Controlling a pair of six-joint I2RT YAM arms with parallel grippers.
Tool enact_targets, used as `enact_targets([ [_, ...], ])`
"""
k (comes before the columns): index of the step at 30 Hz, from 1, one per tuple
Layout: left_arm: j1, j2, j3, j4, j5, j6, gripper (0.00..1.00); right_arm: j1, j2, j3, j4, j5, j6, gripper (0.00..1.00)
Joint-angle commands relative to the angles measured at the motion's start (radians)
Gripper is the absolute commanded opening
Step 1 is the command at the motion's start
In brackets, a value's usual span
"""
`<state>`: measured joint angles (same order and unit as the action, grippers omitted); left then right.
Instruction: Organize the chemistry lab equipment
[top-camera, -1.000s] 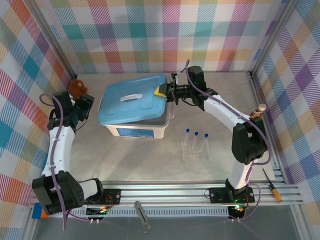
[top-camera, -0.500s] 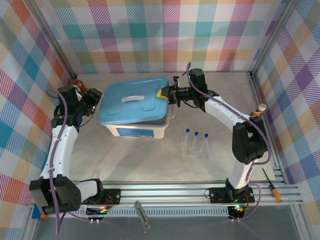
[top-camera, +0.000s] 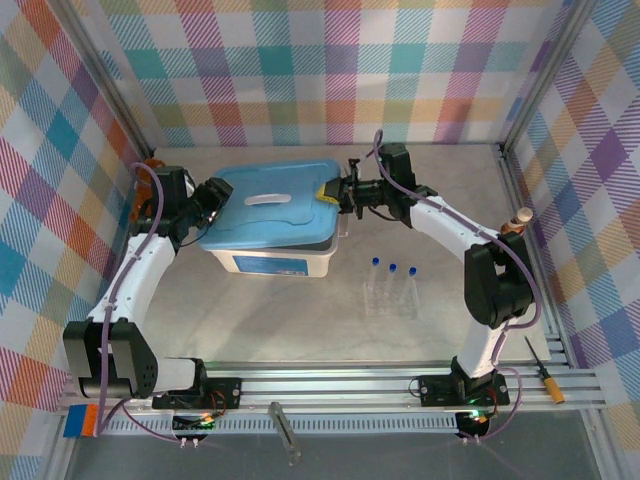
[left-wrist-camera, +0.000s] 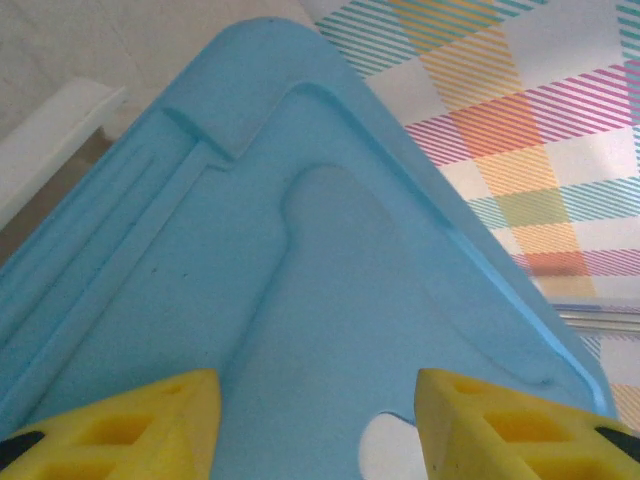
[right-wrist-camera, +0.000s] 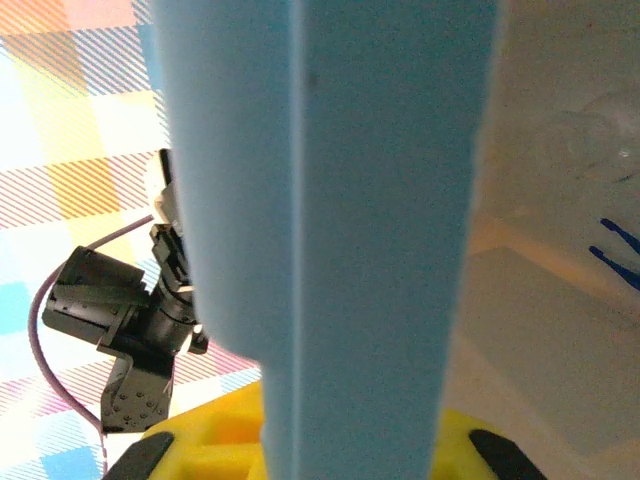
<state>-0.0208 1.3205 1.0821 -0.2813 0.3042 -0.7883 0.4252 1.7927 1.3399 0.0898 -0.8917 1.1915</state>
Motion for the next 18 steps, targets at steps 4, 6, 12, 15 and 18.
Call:
enact_targets([
  [4,-0.028,0.021,0.002,0.024,-0.009,0.026,0.54,-0.005,-0.031,-0.035,-0.025,0.012,-0.020,0.08],
  [6,-0.033,0.028,-0.001,0.022,-0.009,0.027,0.54,-0.005,-0.037,-0.036,-0.044,0.016,-0.036,0.15],
  [12,-0.044,0.045,-0.016,0.019,-0.012,0.029,0.54,-0.006,-0.053,-0.014,-0.115,0.036,-0.087,0.33],
  [15,-0.045,0.051,-0.022,0.018,-0.013,0.030,0.54,-0.009,-0.060,0.007,-0.168,0.051,-0.116,0.42],
  [18,-0.045,0.052,-0.020,0.014,-0.014,0.029,0.54,-0.013,-0.076,0.044,-0.265,0.088,-0.172,0.47],
])
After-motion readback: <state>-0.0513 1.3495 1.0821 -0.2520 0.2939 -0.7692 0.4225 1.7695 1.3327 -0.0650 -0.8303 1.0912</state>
